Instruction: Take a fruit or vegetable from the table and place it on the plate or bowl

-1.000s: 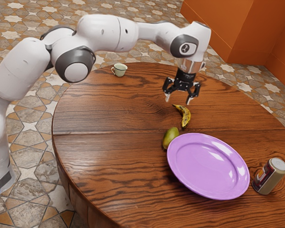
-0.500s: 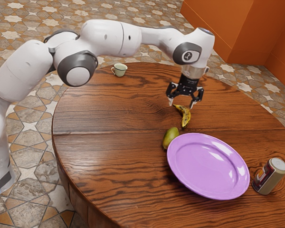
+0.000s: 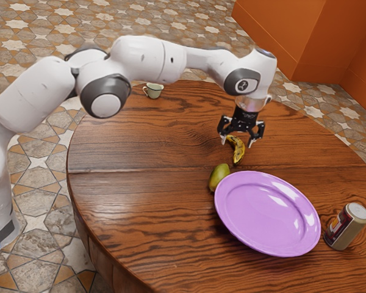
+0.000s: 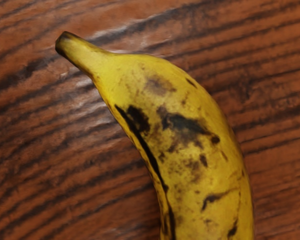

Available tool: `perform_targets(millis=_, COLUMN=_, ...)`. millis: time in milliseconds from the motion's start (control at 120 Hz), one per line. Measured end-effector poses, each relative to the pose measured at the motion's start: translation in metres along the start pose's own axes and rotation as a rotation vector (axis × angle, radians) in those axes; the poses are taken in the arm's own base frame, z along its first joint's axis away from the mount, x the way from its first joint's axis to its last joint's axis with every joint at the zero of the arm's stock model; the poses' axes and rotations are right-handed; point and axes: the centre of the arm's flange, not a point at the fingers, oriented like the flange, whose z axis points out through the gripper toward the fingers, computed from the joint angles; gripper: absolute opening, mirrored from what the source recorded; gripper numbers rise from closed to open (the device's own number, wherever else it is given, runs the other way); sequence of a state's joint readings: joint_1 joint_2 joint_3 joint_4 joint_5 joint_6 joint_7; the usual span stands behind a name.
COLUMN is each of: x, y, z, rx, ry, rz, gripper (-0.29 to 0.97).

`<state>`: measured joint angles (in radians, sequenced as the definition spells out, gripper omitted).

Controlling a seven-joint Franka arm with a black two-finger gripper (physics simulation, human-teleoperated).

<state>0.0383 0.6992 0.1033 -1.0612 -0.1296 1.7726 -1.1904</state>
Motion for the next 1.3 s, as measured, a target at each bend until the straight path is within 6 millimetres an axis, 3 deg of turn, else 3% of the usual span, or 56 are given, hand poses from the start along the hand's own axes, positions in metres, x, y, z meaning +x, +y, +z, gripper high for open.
perform_targets(millis=350, x=0.004, y=0.007, z=0.016, rx=-0.023, ry=0.015, rz=0.037, gripper=0.56)
perform_targets(millis=583, x=0.001, y=0.01, z=0.017, rx=-0.035, ry=0.021, rz=0.075, gripper=0.2)
perform_targets(millis=767, x=-0.001, y=0.007, z=-0.008, rx=-0.055, ry=0.032, rz=0.096, gripper=0.14)
perform_targets(millis=917, x=-0.017, y=0.001, z=-0.053, rx=-0.089, ry=0.036, rz=0.131, gripper=0.15)
perform_targets(millis=983, x=-0.036, y=0.0, z=-0.075, rx=-0.101, ry=0.035, rz=0.164, gripper=0.15)
perform_targets(millis=1058, x=-0.072, y=0.002, z=-0.094, rx=-0.109, ry=0.026, rz=0.233, gripper=0.15)
perform_targets(millis=1183, x=-0.161, y=0.013, z=-0.097, rx=-0.096, ry=0.0, rz=0.4, gripper=0.15)
perform_targets(millis=1300, x=-0.225, y=0.01, z=-0.095, rx=-0.055, ry=-0.021, rz=0.535, gripper=0.15)
